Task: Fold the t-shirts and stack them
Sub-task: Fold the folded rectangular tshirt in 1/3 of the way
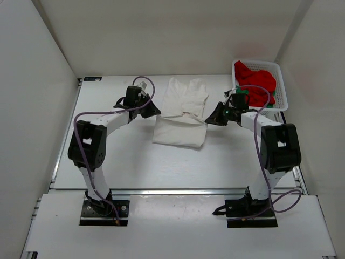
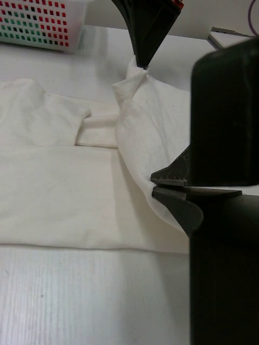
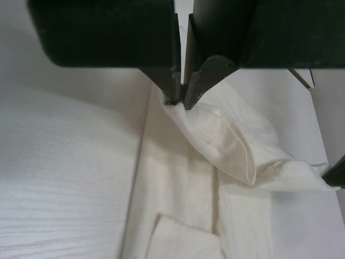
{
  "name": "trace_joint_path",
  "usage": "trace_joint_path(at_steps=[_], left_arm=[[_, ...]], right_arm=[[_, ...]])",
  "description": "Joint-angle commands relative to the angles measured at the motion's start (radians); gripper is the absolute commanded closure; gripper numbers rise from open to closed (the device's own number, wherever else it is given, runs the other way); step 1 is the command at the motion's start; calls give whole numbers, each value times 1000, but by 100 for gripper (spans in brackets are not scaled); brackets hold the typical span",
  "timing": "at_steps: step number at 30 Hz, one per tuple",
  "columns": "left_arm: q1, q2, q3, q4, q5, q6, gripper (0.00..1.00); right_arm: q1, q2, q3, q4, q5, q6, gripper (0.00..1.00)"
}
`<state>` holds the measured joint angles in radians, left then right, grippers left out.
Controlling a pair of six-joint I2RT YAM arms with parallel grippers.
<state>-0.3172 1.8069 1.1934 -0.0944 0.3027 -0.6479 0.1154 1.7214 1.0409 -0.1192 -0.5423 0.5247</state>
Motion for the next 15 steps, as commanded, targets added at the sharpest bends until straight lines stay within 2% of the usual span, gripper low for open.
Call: trace_joint_path(at_steps=[1, 4, 9, 11, 12, 14, 15], left_arm=[[-6, 66, 113, 12, -5, -3, 100], [7, 164, 187, 13, 3, -15, 100], [15, 212, 225, 33, -56, -24, 99], [24, 212, 198, 80, -24, -45, 88], [30, 192, 187, 82, -11, -61, 87], [24, 131, 114, 197, -33, -85, 92], [23, 94, 83, 235, -57, -97, 89]], right_arm=[[-19, 79, 103, 24, -21, -26, 100], [-25, 174, 165, 38, -25, -26, 99], [-33, 225, 232, 53, -33, -12, 99], [-34, 250, 248, 44, -39, -15, 92], [-28, 247, 240, 56, -44, -9, 87], [-33, 216, 234, 73, -32, 0, 88], [-33, 208, 240, 78, -25, -5, 87]])
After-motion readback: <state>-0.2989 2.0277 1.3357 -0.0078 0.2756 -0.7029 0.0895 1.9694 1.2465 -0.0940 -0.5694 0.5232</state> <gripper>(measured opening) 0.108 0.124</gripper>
